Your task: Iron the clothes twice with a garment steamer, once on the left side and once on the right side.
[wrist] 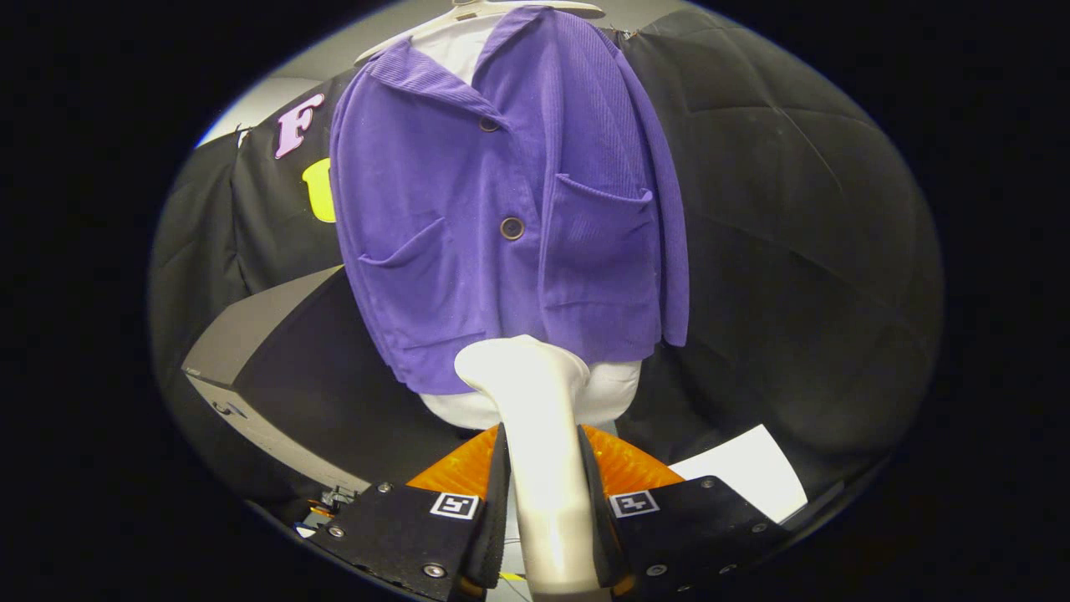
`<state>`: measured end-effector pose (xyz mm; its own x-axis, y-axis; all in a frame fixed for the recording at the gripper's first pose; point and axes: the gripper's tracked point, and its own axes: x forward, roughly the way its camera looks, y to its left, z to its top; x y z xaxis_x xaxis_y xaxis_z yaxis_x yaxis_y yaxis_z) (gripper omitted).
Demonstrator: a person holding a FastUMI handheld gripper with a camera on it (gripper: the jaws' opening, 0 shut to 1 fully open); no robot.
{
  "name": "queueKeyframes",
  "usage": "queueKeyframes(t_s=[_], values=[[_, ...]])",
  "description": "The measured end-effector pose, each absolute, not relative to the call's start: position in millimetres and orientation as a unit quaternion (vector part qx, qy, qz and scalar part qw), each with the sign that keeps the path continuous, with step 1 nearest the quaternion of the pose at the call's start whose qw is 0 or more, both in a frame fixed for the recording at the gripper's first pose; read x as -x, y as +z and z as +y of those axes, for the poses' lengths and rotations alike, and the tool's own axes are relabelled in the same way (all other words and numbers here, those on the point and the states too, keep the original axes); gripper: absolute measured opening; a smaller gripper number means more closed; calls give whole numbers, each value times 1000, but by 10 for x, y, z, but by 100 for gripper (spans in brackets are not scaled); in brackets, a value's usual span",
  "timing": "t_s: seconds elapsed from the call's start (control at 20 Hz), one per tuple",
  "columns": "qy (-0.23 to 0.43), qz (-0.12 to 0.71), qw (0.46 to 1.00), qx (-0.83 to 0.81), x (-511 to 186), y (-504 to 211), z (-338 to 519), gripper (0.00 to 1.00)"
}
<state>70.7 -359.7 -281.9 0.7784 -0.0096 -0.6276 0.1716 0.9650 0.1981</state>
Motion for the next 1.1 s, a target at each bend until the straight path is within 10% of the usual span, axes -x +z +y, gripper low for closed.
queueKeyframes(t_s=[1.1], values=[[-53,280,956,-71,-446,-1878,-1632,42]])
